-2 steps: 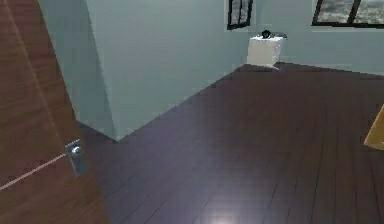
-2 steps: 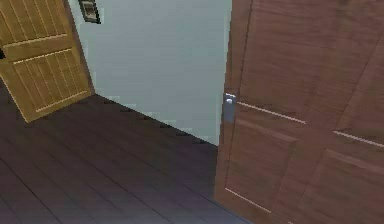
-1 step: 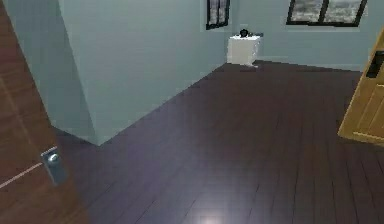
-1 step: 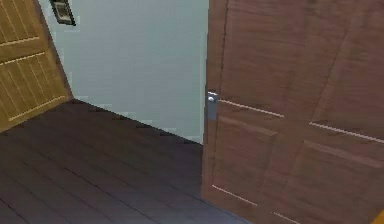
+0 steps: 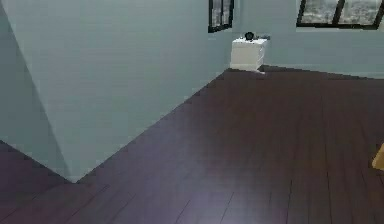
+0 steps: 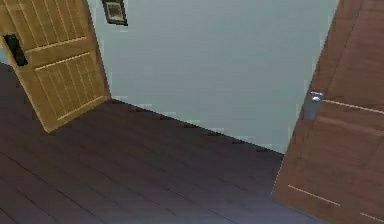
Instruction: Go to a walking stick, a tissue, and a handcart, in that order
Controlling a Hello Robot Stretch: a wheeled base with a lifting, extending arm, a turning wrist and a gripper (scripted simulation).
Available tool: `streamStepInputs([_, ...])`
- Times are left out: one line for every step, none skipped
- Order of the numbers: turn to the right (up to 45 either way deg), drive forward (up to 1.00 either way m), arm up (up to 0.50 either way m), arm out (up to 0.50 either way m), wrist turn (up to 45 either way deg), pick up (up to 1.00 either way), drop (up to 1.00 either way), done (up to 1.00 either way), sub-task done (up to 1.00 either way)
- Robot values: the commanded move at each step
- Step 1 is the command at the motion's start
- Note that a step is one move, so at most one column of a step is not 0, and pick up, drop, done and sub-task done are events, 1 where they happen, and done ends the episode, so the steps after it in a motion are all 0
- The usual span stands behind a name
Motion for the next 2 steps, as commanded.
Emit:
streamStepInputs([-39.0, 0.0, 0.0, 0.0, 0.0, 0.0, 0.0, 0.0, 0.0])
streamStepInputs([0.0, 0.85, 0.0, 0.0, 0.0, 0.0, 0.0, 0.0, 0.0])
